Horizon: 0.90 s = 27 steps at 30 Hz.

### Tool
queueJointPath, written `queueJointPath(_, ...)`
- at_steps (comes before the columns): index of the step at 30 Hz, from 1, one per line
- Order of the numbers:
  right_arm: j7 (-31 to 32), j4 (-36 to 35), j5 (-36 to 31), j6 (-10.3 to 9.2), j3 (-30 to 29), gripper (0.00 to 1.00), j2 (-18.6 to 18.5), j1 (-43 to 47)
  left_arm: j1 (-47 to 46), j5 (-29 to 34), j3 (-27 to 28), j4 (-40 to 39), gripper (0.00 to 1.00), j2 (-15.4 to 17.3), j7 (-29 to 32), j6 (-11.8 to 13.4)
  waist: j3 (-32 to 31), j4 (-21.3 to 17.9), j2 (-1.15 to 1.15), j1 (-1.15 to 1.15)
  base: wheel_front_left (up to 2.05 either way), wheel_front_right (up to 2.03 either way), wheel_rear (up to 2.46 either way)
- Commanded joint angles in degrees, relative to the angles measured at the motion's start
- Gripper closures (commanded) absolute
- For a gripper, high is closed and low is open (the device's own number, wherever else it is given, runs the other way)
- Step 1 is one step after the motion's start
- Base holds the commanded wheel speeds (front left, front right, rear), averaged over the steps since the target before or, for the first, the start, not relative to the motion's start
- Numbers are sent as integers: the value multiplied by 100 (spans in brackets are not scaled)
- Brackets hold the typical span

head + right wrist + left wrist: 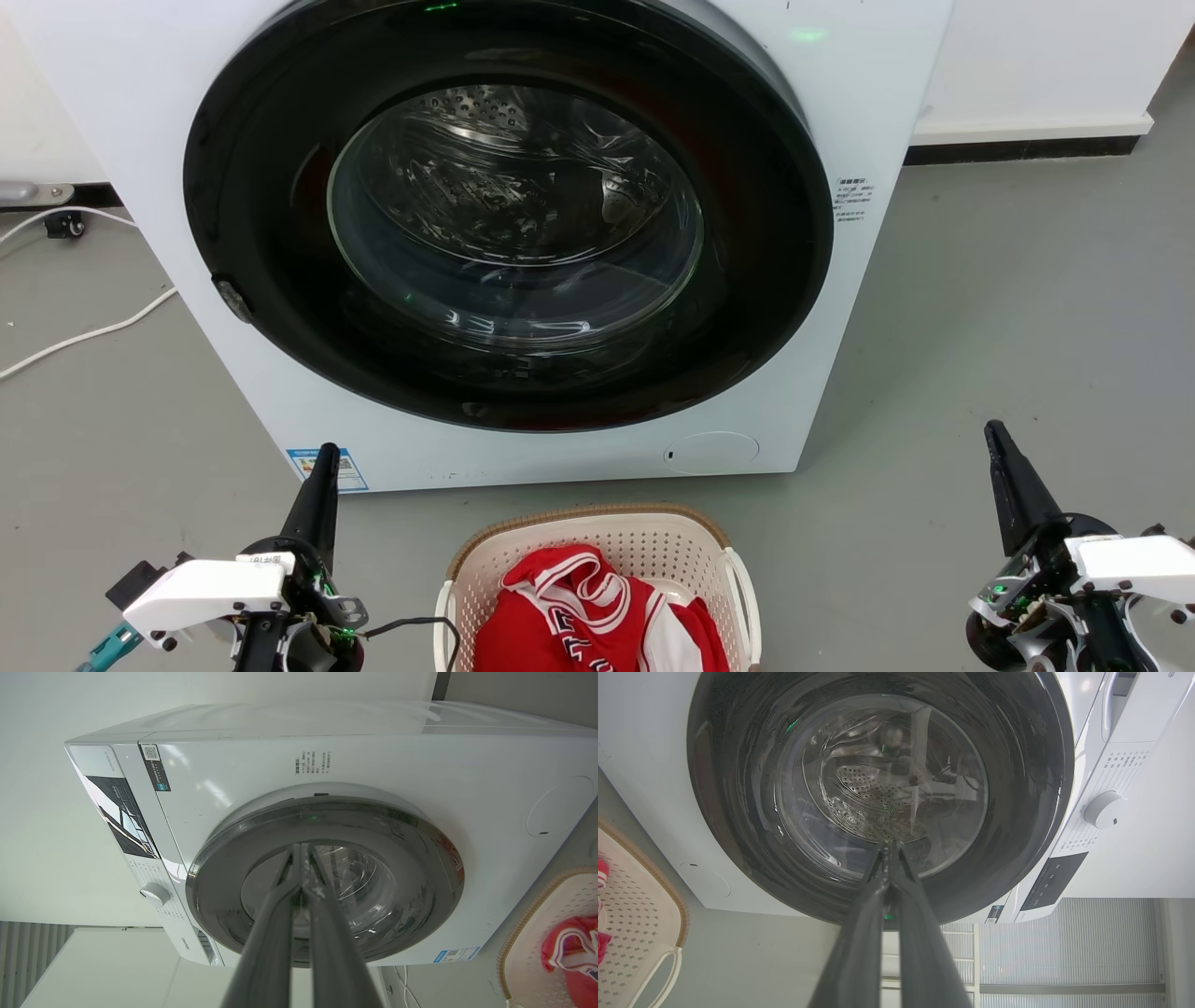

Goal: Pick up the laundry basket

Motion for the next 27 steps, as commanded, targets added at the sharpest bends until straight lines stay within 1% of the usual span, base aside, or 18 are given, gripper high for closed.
queueJointPath(1,7,2,22,-2,-2,100,-5,-60,-48,-10,10,1,100,-4,14,-12,0,0,0,0,0,0,0)
queueJointPath(27,7,2,23,-2,-1,100,-5,-61,-48,-9,10,1,100,-4,14,-12,0,0,0,0,0,0,0)
